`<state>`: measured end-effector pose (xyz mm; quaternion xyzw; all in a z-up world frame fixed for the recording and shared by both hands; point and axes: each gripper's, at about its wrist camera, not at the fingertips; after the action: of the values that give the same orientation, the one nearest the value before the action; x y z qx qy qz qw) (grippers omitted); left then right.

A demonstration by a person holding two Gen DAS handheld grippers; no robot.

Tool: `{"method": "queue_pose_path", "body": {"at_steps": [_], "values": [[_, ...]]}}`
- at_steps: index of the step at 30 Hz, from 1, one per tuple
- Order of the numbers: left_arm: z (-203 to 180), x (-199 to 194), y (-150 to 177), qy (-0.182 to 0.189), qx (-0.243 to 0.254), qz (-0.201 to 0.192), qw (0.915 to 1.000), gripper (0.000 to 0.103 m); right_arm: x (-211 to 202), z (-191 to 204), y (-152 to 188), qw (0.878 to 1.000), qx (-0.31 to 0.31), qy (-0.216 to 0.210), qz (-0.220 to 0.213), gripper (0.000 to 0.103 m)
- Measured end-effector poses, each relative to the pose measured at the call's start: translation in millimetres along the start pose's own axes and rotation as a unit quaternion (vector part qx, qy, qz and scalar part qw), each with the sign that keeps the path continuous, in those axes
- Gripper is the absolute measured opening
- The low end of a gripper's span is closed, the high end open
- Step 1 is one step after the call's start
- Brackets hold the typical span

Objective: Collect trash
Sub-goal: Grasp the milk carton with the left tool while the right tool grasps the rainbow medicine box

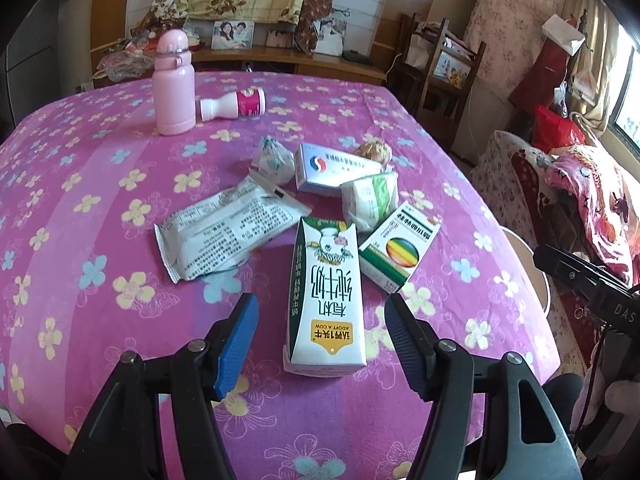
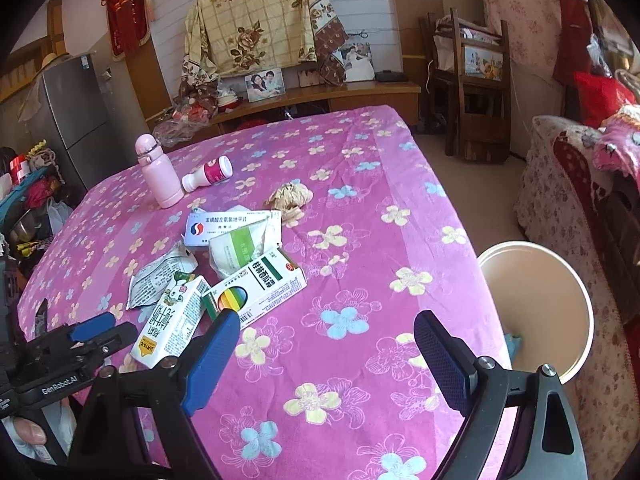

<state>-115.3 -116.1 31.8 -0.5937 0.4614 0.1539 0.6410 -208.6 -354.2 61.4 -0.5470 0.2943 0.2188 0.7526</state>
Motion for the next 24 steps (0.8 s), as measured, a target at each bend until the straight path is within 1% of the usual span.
{"method": "queue_pose_path", "body": {"at_steps": [2, 6, 11, 12, 13, 14, 17, 20, 24], "values": [[-2, 7, 0, -0.003, 0.005, 0.007, 1.0, 0.067, 5, -1, 1, 1.0, 0.005, -0.009, 0.007, 0.091], [-6, 25, 0, -0.008, 0.01, 0.025, 0.9996, 0.067, 22, 1, 3, 0.998, 0.012, -0.045, 0.029, 0.091], [-12, 52, -5, -0.017, 0.02, 0.045, 0.9986, 0.067, 46, 8, 3, 0.997, 0.018, -0.059, 0.051, 0.091], [-11, 57, -6, -0.017, 0.022, 0.052, 0.9983, 0.057, 49, 10, 3, 0.996, 0.017, -0.063, 0.055, 0.091], [-11, 61, -6, -0.016, 0.023, 0.06, 0.9978, 0.053, 53, 12, 2, 0.996, 0.017, -0.065, 0.059, 0.091], [-9, 61, -7, -0.014, 0.023, 0.059, 0.9979, 0.053, 57, 14, 1, 0.996, 0.016, -0.067, 0.063, 0.091], [-1, 54, -7, -0.011, 0.019, 0.048, 0.9986, 0.053, 70, 24, -3, 0.995, 0.01, -0.069, 0.07, 0.091], [9, 44, -6, -0.011, 0.015, 0.041, 0.999, 0.053, 89, 35, -12, 0.996, 0.011, -0.047, 0.073, 0.091], [20, 35, -6, -0.021, 0.016, 0.034, 0.9991, 0.053, 120, 47, -24, 0.995, 0.033, -0.037, 0.088, 0.091]]}}
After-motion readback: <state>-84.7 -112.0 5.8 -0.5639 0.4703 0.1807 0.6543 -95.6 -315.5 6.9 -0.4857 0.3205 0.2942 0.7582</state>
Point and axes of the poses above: each gripper's, at about its wrist camera, not at the fingertips, and x roughly the way its jaws point, z to its left, y to its underside, and after that the axes turned 5 degrees about -y, right-handed
